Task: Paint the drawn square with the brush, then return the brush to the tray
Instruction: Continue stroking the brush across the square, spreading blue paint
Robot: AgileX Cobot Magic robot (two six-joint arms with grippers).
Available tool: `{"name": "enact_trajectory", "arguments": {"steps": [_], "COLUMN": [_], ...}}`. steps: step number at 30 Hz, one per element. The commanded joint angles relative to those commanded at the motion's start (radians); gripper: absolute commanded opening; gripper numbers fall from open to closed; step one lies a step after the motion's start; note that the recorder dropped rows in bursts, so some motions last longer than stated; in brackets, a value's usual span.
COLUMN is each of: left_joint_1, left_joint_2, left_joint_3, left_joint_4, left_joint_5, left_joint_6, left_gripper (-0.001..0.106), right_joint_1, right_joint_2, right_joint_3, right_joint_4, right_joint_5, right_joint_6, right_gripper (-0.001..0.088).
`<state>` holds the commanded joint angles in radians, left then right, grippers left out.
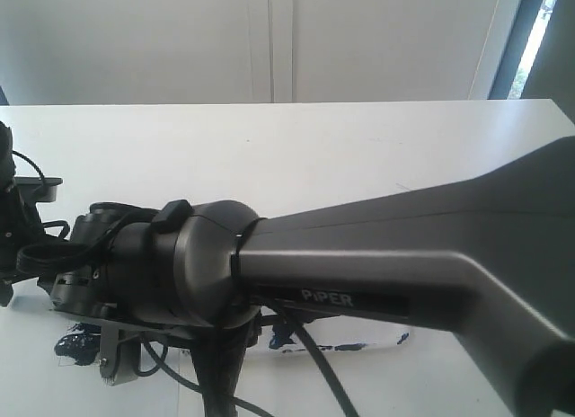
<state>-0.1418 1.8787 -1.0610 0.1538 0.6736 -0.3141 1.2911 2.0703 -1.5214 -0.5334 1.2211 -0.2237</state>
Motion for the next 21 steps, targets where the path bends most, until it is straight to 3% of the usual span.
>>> {"name": "enact_trajectory", "arguments": {"steps": [21], "left_joint_1": [0.000], "left_joint_2": [0.000], "left_joint_3": [0.000], "left_joint_4": [0.007], "left_joint_5": [0.000], "left_joint_6": [0.000], "left_gripper": [0.068], "right_joint_1": [-0.018], "right_joint_2": [0.025], "right_joint_3": [0.000], "right_joint_4": [-0.006], "right_joint_5": [0.000], "right_joint_6": [0.000], "right_gripper": [0.0000]}}
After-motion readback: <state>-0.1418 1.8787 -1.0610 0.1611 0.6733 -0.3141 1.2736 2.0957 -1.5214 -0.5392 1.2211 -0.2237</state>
